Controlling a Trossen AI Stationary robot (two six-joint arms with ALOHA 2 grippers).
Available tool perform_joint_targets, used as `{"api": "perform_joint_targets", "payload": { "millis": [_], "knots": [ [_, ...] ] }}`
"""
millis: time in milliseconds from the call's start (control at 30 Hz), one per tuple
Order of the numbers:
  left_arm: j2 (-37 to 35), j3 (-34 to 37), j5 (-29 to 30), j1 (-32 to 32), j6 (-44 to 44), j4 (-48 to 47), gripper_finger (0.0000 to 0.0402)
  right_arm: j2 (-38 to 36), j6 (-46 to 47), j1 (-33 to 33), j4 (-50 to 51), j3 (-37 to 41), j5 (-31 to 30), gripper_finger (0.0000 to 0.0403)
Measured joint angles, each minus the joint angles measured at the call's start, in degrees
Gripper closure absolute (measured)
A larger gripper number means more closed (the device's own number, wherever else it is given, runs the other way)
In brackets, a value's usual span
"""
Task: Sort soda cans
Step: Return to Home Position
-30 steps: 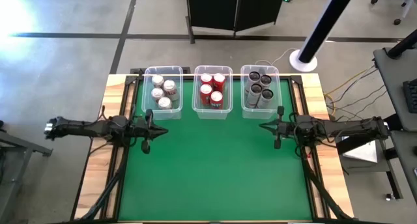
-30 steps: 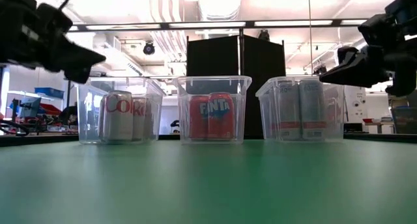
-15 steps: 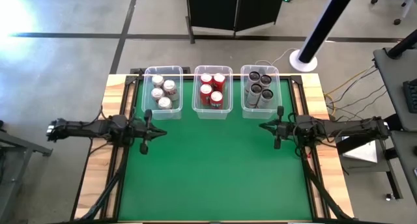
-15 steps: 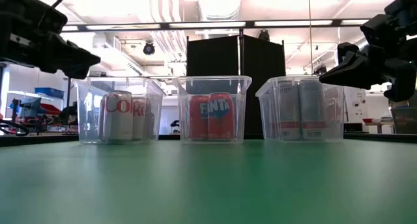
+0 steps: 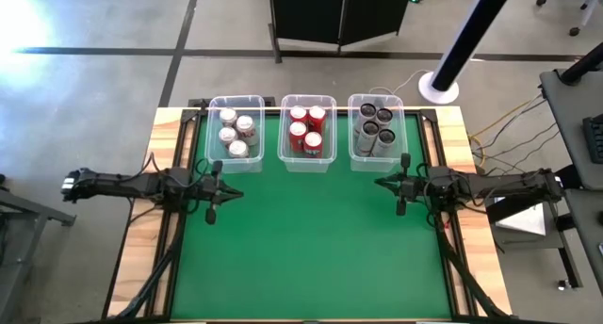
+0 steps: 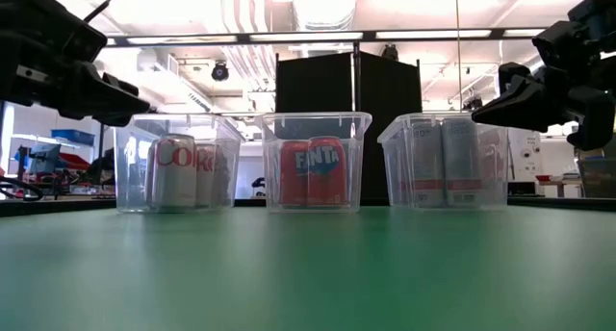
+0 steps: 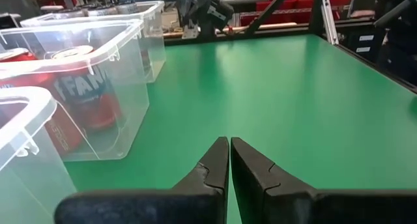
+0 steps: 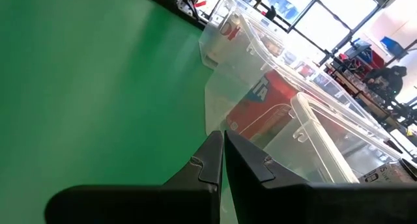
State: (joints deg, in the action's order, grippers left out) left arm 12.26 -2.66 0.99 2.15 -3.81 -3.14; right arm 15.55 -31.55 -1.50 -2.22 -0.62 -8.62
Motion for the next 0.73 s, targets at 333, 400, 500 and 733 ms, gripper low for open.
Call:
{"api": "perform_joint_targets", "payload": {
  "millis": [333, 400, 500, 733],
  "knots": [
    [1.69, 0.02, 0.0, 0.0, 0.02, 0.07, 0.0401, 0.0, 0.0, 0.0, -0.02, 0.0, 0.0, 0.039],
    [1.92, 0.02, -0.01, 0.0, 0.02, 0.09, 0.0401, 0.0, 0.0, 0.0, -0.04, 0.0, 0.0, 0.039],
    [2.19, 0.02, 0.0, 0.0, 0.02, 0.08, 0.0401, 0.0, 0.0, 0.0, -0.04, 0.0, 0.0, 0.039],
    [2.5, 0.02, -0.02, 0.01, 0.04, 0.09, 0.0401, 0.0, 0.0, 0.0, -0.07, 0.0, 0.0, 0.039]
  ]
}}
